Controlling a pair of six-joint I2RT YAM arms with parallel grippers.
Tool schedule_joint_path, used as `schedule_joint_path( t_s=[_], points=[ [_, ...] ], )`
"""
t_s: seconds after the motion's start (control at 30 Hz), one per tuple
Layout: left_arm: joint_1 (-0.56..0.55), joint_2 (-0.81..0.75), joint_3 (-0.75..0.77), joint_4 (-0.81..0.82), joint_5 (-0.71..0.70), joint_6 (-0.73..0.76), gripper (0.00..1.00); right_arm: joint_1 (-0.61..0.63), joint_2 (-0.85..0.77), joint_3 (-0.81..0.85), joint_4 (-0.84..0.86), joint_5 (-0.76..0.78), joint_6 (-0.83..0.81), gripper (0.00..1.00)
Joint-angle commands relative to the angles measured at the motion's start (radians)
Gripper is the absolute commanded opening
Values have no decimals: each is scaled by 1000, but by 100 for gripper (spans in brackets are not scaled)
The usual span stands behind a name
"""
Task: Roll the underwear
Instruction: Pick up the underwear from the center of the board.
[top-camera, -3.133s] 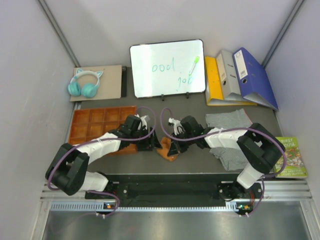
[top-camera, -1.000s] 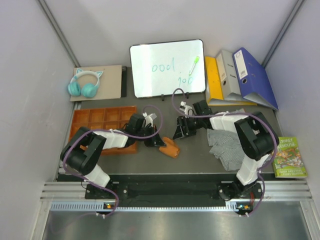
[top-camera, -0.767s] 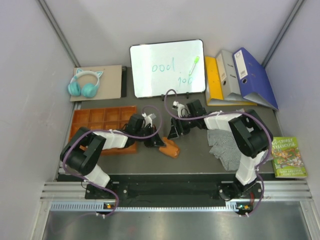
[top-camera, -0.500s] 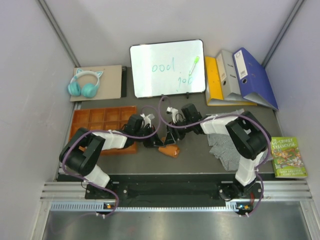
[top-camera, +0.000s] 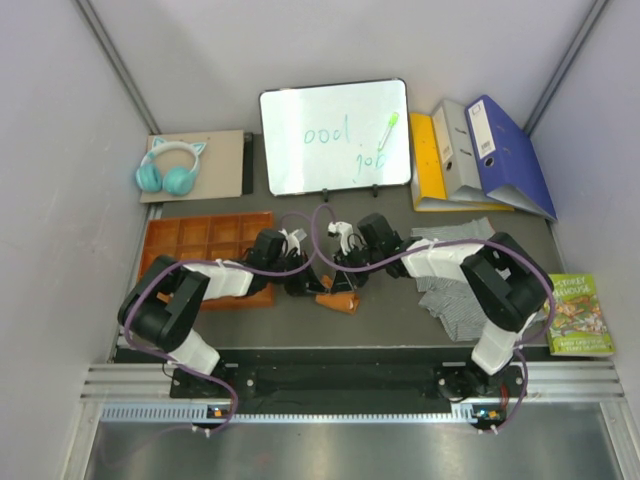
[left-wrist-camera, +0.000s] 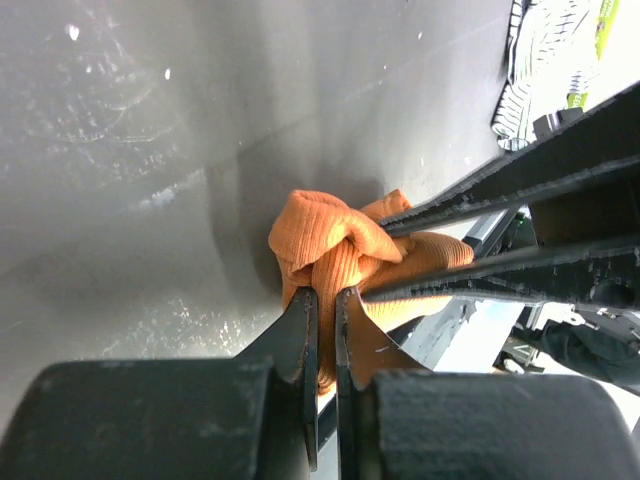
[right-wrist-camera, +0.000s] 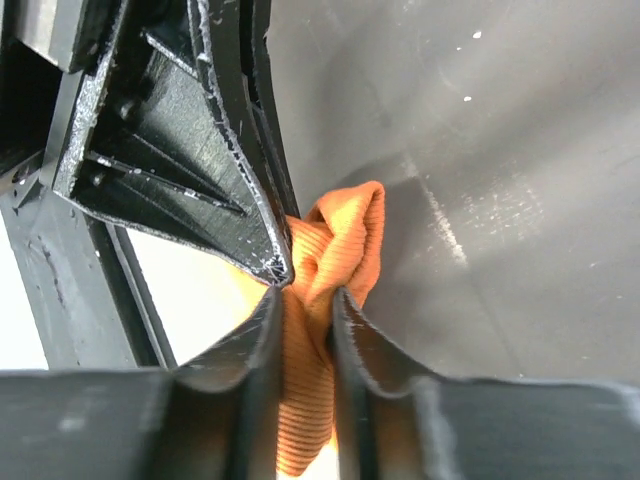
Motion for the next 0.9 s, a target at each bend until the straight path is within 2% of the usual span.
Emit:
schedule_joint_path(
  t_s=[0.0,0.03,0.1,0.13,0.2,0.23,0.37,0.47,0.6,0.73,0.87],
  points=[
    [8,-15,-21,-121,-106,27,0,32,-29,14,-63,-10,-16,5],
    [9,-30,-18,-132,-114,25,2,34,-32,11,-69,-4,-8,1],
    [11,-48,-7,-139,-118,22,10,34,-39,5,-109,33,-1,0],
    [13,-68,-4,-146,-123,24,19,34,-56,0,-120,48,13,0],
    [14,-93,16,-175,-131,28,30,34,-74,-9,-161,102,27,0],
    [16,-120,27,-185,-134,31,42,34,-84,-11,-174,119,48,0],
    [23,-205,111,-267,-155,54,61,28,-156,-9,-240,220,108,0],
    [37,-269,169,-345,-193,74,68,16,-196,1,-275,258,168,0],
    [72,-363,205,-412,-210,93,71,9,-280,32,-297,312,270,0],
    [98,-491,214,-483,-308,110,70,35,-334,58,-248,352,430,0],
    [105,-588,148,-410,-278,110,70,78,-364,78,-139,376,542,0]
  ],
)
